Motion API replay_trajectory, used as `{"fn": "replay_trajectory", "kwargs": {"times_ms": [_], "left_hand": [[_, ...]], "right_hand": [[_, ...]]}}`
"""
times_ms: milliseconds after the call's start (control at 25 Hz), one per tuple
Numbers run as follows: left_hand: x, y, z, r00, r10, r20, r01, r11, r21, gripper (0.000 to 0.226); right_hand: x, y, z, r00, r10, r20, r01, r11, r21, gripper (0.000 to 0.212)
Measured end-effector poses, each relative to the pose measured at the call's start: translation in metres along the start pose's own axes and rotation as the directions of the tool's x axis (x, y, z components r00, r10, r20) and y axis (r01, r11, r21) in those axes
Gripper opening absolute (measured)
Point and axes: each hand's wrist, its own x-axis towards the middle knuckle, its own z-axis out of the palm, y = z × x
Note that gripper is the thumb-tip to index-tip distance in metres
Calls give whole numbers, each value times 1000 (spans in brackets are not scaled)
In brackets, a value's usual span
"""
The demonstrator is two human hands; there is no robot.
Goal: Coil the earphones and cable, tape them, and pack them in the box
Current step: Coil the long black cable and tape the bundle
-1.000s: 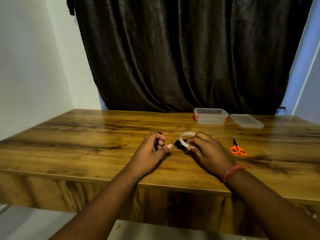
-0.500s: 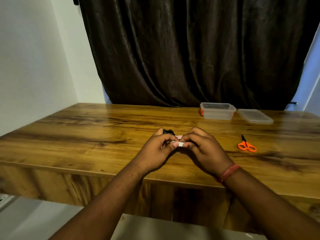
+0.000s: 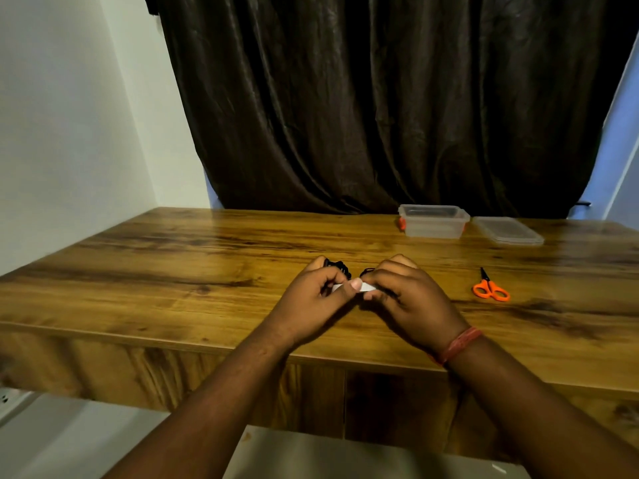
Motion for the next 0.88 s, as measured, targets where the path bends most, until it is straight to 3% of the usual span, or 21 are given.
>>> {"fn": "replay_trajectory", "kwargs": {"times_ms": [160,480,720,800,880], "left_hand": [[0,1,1,1000,1,21,-2,999,46,24],[-1,-1,0,998,11,54,-2,985,-173,24],[-4,6,1,993,114,39,-118,986,121,39],[-2,3,1,994,98,44,-101,993,61,33],[-1,0,0,997,59,41,-53,991,-123,27]], "right_hand": [[0,-1,1,999,-42,-8,42,999,-19,17],[0,1,-1,997,-12,-72,15,999,44,17],[-1,-8,-4,995,-103,-19,101,993,-61,19],[0,-7,-4,996,-80,-28,79,996,-40,18],[0,-4,-5,997,-9,-77,12,999,32,13]]}}
